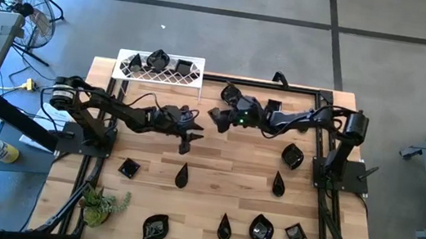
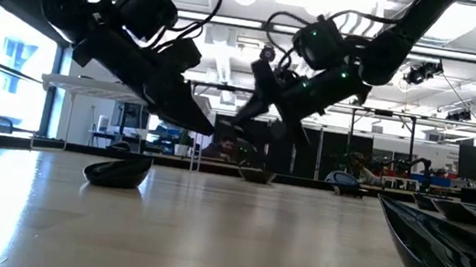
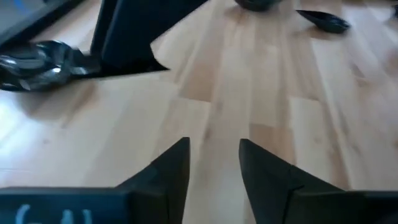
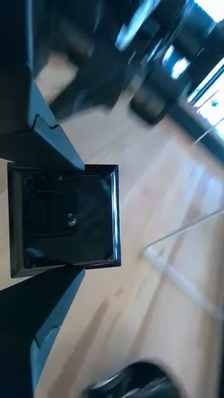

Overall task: Pick & Place Mini shaped plates
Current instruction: Stack the square plate on top of the square plate on the shelf

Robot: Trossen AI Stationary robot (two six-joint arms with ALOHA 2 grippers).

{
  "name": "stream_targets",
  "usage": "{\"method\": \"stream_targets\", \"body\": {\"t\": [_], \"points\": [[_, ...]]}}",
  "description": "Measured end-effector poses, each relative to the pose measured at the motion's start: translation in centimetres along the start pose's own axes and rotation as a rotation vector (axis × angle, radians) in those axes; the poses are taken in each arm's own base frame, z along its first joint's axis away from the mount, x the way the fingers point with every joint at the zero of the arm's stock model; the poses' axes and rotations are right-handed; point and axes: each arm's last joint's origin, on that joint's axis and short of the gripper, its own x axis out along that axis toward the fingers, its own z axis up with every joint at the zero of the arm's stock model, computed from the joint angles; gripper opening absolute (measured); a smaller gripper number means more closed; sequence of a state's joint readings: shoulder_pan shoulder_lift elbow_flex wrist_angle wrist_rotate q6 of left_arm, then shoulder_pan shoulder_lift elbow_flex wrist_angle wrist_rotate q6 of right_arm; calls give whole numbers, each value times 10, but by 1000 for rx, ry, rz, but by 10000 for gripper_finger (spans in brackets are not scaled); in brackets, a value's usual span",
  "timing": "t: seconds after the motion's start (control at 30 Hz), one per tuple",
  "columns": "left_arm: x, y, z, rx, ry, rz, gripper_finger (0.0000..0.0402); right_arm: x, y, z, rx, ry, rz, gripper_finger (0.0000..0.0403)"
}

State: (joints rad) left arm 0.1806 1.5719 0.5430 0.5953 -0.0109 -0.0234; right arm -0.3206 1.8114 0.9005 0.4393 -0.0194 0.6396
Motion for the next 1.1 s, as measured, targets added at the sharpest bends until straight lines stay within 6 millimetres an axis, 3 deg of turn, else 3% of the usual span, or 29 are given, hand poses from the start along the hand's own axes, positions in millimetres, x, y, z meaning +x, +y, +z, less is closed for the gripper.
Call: {"method": "stream_targets", "body": {"t": [0.37,0.57,0.73,0.9,1.1], "points": [[-3,5,20,59,-210,183,147,-6,21,25,68,-223,267,252],[-6,4,24,91,-229,361,147,-16,33,42,99,-400,421,252],[-25,-19,39,191,-276,582,147,-24,35,54,119,-512,506,252],[-47,-44,58,305,-378,672,147,-26,32,58,125,-537,507,252],[-53,-51,77,439,-404,736,147,-30,36,60,116,-576,552,252]]}}
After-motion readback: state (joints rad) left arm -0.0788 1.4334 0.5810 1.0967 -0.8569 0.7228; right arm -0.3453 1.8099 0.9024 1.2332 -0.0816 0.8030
